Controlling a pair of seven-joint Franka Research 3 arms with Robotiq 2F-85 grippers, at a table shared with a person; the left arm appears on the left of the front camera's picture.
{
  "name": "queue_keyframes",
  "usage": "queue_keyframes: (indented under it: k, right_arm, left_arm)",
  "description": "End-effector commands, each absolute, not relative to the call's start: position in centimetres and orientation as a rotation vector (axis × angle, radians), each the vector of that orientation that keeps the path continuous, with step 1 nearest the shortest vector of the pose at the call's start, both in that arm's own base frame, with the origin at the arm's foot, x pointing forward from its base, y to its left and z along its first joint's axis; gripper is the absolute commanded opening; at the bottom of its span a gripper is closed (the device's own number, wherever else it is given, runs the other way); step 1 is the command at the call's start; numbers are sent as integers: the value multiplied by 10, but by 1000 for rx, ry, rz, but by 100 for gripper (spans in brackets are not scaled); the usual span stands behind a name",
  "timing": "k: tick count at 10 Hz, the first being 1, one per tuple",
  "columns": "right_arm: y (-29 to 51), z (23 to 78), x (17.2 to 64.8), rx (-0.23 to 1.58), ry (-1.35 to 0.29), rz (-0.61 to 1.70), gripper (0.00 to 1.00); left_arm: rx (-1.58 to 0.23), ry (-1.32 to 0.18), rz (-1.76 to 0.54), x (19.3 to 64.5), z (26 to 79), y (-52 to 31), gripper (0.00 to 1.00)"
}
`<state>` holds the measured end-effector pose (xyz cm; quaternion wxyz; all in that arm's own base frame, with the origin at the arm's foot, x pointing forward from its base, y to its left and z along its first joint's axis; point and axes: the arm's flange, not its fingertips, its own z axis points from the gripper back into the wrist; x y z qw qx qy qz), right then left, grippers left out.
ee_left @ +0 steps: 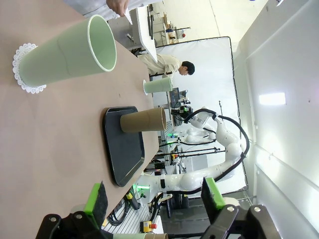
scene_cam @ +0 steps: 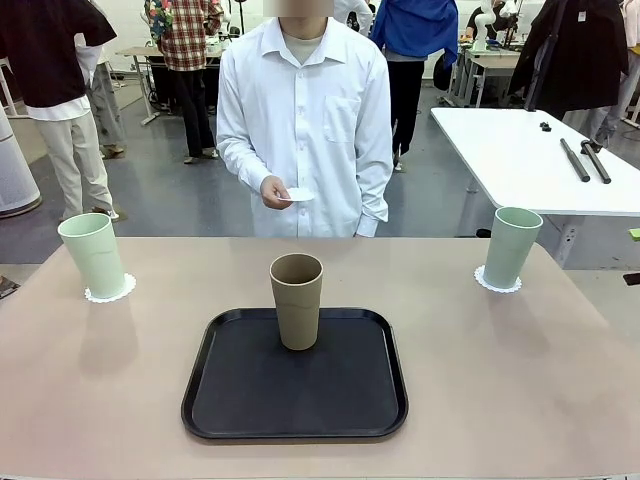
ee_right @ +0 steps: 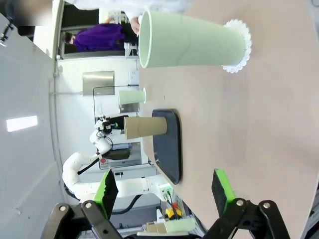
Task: Place coasters on the table and set cups on them.
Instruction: Take one Reusable plastic cup from the Flat Tray and place it on a coaster set by the human.
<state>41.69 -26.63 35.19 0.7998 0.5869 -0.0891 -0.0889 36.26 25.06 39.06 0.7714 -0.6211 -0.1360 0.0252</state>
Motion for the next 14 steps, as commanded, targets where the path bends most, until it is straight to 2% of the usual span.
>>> queue_keyframes:
  k: [1, 3, 4, 14]
  right_arm:
    - [-260, 353, 404, 1259, -266, -221, 100]
    - [-257, 359, 403, 1266, -242, -131, 100]
    - [-267, 351, 407, 1257, -220, -213, 100]
    - [-267, 351, 407, 1257, -220, -213, 100]
  left_arm:
    - [-1346, -305, 54, 361, 393, 250, 100]
    - [-1346, -305, 54, 361, 393, 250, 100]
    - [-1346, -305, 54, 361, 393, 250, 100]
    - [-1346, -305, 54, 361, 393, 250, 100]
